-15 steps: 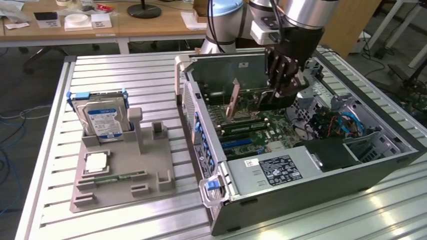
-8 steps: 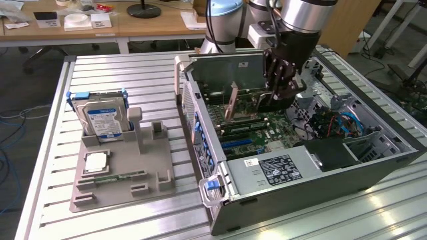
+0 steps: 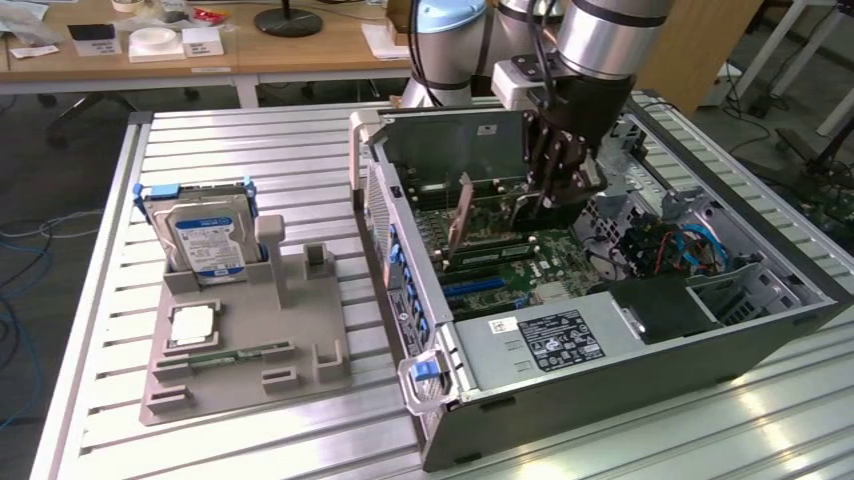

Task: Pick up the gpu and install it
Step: 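Insert the gpu into the slot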

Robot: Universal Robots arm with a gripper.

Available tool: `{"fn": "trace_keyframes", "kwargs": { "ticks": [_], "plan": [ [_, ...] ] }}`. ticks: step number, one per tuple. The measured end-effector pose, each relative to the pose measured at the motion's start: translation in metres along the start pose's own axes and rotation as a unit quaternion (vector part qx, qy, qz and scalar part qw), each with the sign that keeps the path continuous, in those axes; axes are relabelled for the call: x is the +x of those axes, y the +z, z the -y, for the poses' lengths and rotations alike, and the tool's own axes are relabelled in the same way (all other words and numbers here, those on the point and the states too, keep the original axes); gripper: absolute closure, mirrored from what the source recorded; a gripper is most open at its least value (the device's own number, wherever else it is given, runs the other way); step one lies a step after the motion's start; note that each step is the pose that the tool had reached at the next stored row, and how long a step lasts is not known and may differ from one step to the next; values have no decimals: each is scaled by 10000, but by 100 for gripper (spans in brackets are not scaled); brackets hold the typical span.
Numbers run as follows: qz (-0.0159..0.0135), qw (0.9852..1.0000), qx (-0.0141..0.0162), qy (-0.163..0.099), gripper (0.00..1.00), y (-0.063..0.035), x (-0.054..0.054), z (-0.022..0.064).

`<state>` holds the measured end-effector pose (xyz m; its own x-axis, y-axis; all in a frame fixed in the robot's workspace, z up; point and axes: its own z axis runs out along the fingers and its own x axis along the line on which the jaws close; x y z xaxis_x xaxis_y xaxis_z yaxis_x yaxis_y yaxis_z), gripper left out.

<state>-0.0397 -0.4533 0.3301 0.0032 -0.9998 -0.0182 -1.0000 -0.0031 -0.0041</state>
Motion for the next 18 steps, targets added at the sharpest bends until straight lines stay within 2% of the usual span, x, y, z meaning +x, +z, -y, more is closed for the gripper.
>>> {"fn": "trace_keyframes", "kwargs": {
  "ticks": [6,18],
  "plan": [
    [0,10000,0,0,73,13,0,-1],
    [0,10000,0,0,73,239,5,-19]
  ]
}}
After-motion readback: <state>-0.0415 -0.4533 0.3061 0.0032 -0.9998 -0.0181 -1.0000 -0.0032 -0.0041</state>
